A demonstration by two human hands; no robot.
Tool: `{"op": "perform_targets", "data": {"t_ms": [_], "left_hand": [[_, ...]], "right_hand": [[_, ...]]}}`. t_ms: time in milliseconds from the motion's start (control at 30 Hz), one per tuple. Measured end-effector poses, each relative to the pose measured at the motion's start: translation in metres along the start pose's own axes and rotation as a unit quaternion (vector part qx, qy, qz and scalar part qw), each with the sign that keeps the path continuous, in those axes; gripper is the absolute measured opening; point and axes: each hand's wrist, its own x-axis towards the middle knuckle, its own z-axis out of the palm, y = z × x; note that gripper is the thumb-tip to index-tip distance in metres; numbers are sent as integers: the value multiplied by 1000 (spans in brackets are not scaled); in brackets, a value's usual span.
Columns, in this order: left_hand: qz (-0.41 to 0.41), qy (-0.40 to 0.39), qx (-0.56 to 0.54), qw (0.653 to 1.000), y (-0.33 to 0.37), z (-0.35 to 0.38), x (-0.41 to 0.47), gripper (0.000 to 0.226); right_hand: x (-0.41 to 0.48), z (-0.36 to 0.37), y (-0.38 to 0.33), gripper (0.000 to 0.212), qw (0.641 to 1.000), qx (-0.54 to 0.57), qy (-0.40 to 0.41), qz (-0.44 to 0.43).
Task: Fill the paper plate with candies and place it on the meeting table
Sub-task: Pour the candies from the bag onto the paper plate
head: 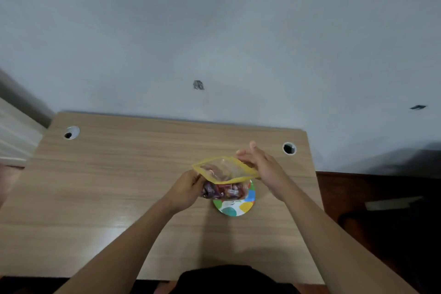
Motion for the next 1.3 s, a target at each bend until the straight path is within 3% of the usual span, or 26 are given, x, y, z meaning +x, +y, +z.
{"op": "perform_targets", "data": {"t_ms": [200,300,433,533,567,633,700,800,967,1133,1300], "left_hand": [[-88,5,-123,988,9,27,-1,34],[-154,0,-159,975,11,41,-2,33],[-229,-15,-161,960,0,64,-2,40],[-249,-26,-144,958,8,77,-6,29],[-253,-32,-138,957,7,82,-7,32],[-261,-50,-126,956,4,90,-9,60],[-261,-65,-119,956,3,99,-9,75],[-288,-81,-119,947,5,112,-10,69],[-322,-73,-116,937,-4,134,-14,91],[-331,-67,-111,934,-6,145,-21,67],[-339,-100,-114,928,-6,146,-27,57]], "right_hand": [[4,-7,57,98,984,141,-6,106],[-3,0,71,89,988,107,-44,106],[-10,0,95,93,990,51,-62,118],[-20,0,103,84,993,-6,-64,103],[-23,0,107,82,993,-30,-66,89],[-25,-1,114,78,993,-80,-60,61],[-25,-2,122,56,991,-107,-37,77],[-28,-3,135,27,985,-139,-17,101],[-32,-2,150,32,975,-165,-39,141],[-19,-6,191,63,971,-184,-61,143],[-35,-7,178,40,969,-188,-55,150]]}}
